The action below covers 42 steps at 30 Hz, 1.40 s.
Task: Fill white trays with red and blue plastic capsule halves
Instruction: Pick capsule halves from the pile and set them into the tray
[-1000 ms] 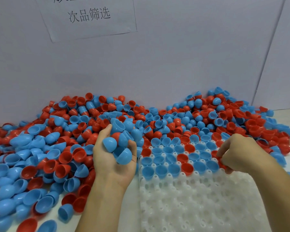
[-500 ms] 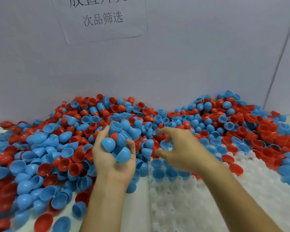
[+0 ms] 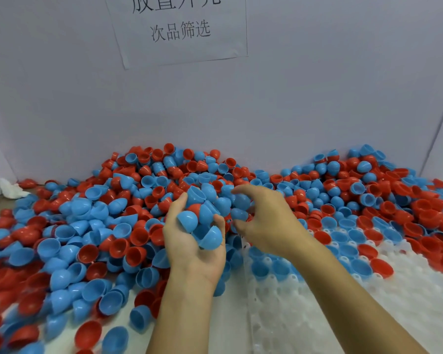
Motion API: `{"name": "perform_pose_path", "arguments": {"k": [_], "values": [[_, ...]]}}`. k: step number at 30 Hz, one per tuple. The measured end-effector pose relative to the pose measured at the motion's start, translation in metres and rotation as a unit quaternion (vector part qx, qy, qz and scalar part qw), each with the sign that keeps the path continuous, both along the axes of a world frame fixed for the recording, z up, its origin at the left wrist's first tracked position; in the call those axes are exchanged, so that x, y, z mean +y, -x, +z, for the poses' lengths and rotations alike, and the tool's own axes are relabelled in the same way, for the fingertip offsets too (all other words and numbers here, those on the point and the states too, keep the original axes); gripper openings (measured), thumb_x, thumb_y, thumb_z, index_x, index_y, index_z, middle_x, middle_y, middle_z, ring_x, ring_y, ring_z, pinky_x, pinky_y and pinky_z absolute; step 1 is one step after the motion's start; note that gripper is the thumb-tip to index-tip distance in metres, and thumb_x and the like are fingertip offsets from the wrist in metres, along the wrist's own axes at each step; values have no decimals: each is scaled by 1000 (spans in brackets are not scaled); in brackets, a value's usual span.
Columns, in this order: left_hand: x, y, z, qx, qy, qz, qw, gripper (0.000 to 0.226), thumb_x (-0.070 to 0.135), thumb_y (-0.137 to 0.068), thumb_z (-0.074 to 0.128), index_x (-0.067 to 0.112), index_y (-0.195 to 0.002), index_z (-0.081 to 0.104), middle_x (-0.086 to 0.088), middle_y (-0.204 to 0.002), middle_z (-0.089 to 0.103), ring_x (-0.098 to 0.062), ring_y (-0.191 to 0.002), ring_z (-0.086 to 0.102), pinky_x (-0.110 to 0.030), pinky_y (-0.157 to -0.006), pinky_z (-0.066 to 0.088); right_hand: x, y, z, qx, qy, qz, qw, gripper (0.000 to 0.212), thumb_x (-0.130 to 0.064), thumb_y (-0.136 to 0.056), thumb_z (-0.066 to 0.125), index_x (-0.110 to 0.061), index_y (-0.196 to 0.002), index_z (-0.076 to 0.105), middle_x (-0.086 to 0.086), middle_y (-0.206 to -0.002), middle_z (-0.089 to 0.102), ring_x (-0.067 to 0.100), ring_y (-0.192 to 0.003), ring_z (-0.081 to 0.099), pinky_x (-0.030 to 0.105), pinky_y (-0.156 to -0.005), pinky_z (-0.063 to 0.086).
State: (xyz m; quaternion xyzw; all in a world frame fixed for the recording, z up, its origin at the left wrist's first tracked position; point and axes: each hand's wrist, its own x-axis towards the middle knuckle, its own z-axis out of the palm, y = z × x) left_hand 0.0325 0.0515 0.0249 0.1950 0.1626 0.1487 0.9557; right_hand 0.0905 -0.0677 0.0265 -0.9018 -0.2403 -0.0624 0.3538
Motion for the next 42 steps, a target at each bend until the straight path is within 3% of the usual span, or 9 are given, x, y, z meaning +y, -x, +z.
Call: {"name": "perform_pose_path", "arguments": {"k": [3,9,14,17,23,27,30,34,42], "values": [[-10,-1,1,2,-18,2,1000,23,30,-92,64,14,-77,68,-2,-69,62,-10,-53,56,-17,-45,47,-16,12,6,-21,-63,14,998,63,-12,-81,76,-35,-133,48,-16,-115,54,9,-87,62,15,-72,51],[-35,0,0,4,22,-54,998,29,31,-92,61,13,-70,64,-4,-63,64,-13,-43,57,-19,-40,46,-32,37,6,-10,-157,5,988,52,-31,-70,90,-41,-99,47,-20,-99,55,-7,-92,55,9,-70,48],[-32,-2,-5,28,25,-39,999,17,29,-92,64,15,-82,63,-2,-70,62,-11,-51,56,-17,-42,46,-43,45,8,47,-186,60,980,44,-18,-90,71,-49,-119,59,-29,-112,60,-10,-103,60,14,-83,54],[-32,-3,-6,31,12,-23,999,13,27,-93,63,17,-86,62,-2,-75,61,-10,-56,55,-15,-44,47,-51,44,9,44,-161,81,983,64,4,-96,49,-53,-125,55,-29,-123,59,-13,-108,58,16,-82,56],[-35,-3,-8,33,2,-36,999,13,29,-93,63,17,-88,61,-2,-80,61,-10,-62,56,-15,-45,48,-48,37,-5,-46,-169,27,984,52,-3,-86,74,-38,-123,67,-26,-101,66,-2,-90,65,10,-72,48],[-41,-3,-8,28,-6,-63,998,19,29,-94,60,12,-86,64,-2,-74,66,-11,-54,61,-15,-41,46,-38,39,-11,-76,-211,9,974,56,0,-83,73,-39,-123,67,-33,-88,61,-3,-92,60,7,-71,45],[-43,-3,-8,33,-12,-66,997,21,29,-94,61,13,-81,61,0,-64,62,-9,-47,58,-15,-39,44,-44,36,-5,-80,-230,-14,970,57,2,-84,72,-41,-122,66,-21,-88,64,-6,-90,60,6,-68,46],[-42,-3,-8,27,-17,-77,996,17,29,-93,64,13,-86,66,-1,-71,66,-8,-55,58,-17,-41,46,-111,19,14,-79,-96,-110,986,60,1,-83,74,-40,-125,62,-19,-90,65,-6,-83,62,1,-61,45],[-43,-4,-9,26,-24,-89,995,18,29,-91,66,12,-92,68,-3,-81,63,-9,-65,54,-16,-44,48,-187,2,-13,95,93,-318,939,64,13,-79,71,-24,-130,59,7,-115,67,21,-90,59,35,-76,57]]}}
